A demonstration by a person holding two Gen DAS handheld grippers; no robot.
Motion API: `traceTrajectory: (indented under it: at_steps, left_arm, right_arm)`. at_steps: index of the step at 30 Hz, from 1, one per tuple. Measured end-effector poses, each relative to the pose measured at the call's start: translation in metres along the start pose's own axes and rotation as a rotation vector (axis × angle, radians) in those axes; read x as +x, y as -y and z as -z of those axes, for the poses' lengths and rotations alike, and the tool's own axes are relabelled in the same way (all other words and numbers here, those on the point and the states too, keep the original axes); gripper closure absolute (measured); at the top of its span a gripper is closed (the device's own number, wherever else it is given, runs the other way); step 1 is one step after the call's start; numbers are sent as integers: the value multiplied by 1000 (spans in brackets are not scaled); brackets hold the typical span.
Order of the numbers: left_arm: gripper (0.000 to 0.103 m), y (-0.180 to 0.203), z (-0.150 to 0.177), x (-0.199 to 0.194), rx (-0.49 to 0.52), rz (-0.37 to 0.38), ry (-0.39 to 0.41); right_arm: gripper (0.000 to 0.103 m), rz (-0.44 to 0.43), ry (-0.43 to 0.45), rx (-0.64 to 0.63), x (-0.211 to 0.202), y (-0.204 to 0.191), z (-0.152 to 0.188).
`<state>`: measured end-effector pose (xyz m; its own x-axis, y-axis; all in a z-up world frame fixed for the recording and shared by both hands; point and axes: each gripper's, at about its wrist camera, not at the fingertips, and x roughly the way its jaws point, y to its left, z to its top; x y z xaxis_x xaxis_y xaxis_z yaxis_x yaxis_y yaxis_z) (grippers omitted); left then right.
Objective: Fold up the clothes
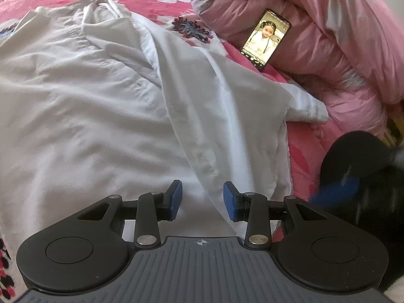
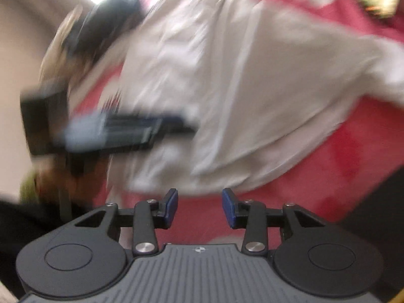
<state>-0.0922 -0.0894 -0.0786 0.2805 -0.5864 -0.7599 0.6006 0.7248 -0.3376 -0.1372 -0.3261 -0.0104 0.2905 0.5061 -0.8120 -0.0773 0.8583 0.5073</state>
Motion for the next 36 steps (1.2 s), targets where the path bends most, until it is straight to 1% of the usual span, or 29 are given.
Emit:
traceTrajectory:
  at_steps: [2, 4, 6, 8, 10, 13, 14, 16, 19, 20, 21, 23, 25, 28, 30, 33, 36]
  left_arm:
    - [68, 5, 0, 3, 15, -14, -4]
    - [68, 12, 1, 6, 41, -33, -11]
    - [69, 18, 3, 8, 69, -53, -21]
    - [70, 25, 5, 11, 100, -73, -30]
    - [73, 30, 8, 14, 127, -98, -33]
    - [78, 36, 11, 17, 159, -125, -31]
    - [80, 37, 12, 17, 164, -128, -29]
    - [90, 38, 14, 17, 175, -134, -24]
    - [98, 39, 17, 18, 187, -141, -15]
    - [99, 39, 17, 18, 187, -141, -9]
    - [102, 39, 17, 18, 185, -139, -2]
    - [103, 38, 17, 14, 186, -132, 11]
    - [103, 37, 16, 7, 184, -119, 28]
    - [103, 34, 14, -10, 183, -97, 50]
    - [103, 33, 13, -22, 190, -87, 57]
    - [103, 32, 15, -23, 197, -73, 29]
    - [103, 34, 21, -10, 219, -93, -14]
  right_arm:
    - [61, 21, 87, 104, -15, 17, -10]
    - [62, 35, 137, 232, -21, 37, -21]
    - [61, 55, 157, 371, -20, 57, -30]
    - [62, 45, 168, 483, -14, 75, -34]
    - [62, 46, 173, 555, -7, 86, -38]
    - [61, 84, 162, 630, 7, 93, -45]
    - [61, 96, 157, 641, 13, 94, -45]
    - [61, 103, 151, 664, 21, 98, -48]
    - [62, 109, 150, 684, 31, 104, -50]
    - [65, 111, 153, 676, 32, 103, -51]
    - [69, 114, 155, 671, 33, 103, -52]
    - [95, 117, 158, 670, 31, 104, -51]
    - [101, 103, 159, 679, 24, 104, -46]
    - [101, 95, 167, 661, 7, 95, -42]
    - [101, 108, 156, 629, -3, 87, -40]
    - [101, 153, 121, 582, -4, 80, -35]
    - [101, 215, 90, 514, 3, 72, -33]
